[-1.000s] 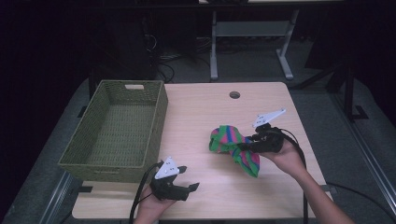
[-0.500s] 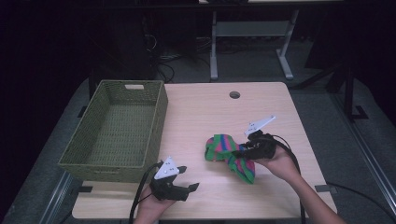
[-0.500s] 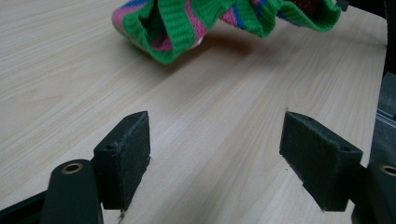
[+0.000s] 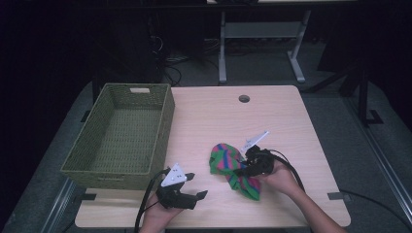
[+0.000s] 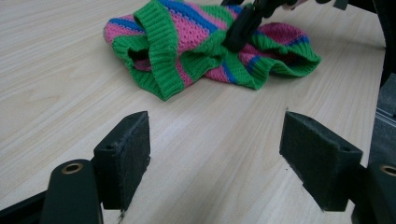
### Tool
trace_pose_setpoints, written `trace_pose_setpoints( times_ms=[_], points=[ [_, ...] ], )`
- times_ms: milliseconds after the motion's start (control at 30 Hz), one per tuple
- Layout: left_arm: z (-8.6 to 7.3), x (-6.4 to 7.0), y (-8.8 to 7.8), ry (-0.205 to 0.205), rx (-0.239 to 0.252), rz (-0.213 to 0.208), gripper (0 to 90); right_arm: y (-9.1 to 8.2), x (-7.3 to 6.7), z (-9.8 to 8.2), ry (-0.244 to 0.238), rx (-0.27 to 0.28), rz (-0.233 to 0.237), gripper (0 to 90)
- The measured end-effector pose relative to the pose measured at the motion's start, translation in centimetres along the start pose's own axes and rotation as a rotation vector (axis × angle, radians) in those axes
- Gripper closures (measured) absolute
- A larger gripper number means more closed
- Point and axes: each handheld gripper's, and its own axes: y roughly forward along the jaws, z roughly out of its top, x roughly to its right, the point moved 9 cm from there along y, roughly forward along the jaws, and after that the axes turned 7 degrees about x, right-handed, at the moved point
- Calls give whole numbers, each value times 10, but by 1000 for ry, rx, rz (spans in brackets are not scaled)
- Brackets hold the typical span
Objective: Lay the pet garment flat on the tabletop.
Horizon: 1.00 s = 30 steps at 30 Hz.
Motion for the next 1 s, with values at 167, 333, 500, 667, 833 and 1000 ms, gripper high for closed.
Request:
trace_pose_setpoints(
  times_ms=[167,333,500,667,833,1000],
  points=[
    [0,-1,0,5,1,0,242,6,-6,-1,-3,5,3,603],
    [1,0,0,2,4,1,242,7,-11,-2,1,13,0,566],
    [1,0,-1,-3,6,2,242,7,-15,-4,1,20,-9,524],
    [2,-1,-2,-5,13,4,242,7,-16,-4,14,22,9,468],
    [1,-2,-2,3,8,3,242,0,-18,1,11,38,6,383],
    [1,-1,-2,-7,4,2,242,-19,-20,15,-4,86,-3,365]
  ],
)
